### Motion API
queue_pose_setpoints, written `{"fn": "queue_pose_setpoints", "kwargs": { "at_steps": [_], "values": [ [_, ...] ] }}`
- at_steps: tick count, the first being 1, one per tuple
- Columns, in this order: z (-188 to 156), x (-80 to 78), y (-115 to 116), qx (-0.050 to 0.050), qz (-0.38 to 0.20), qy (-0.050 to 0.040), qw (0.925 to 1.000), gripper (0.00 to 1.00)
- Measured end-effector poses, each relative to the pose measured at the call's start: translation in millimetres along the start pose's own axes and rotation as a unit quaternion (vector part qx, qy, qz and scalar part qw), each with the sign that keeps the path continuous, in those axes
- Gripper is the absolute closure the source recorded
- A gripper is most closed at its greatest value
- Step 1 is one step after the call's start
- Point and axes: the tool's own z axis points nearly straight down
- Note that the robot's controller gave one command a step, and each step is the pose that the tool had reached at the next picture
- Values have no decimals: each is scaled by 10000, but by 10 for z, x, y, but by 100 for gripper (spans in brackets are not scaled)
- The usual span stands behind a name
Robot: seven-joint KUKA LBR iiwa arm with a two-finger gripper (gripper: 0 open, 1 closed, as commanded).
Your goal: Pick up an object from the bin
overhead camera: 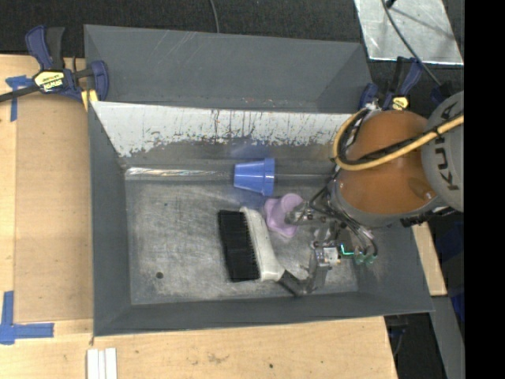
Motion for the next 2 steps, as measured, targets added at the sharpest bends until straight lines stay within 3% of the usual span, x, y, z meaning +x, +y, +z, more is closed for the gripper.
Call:
{"fn": "queue_pose_setpoints", "kwargs": {
  "at_steps": [1,2],
  "values": [
    [-36,-19,0,2,-3,-40,10000,0],
    [482,28,249,7,-325,-75,9994,0]
  ]
}}
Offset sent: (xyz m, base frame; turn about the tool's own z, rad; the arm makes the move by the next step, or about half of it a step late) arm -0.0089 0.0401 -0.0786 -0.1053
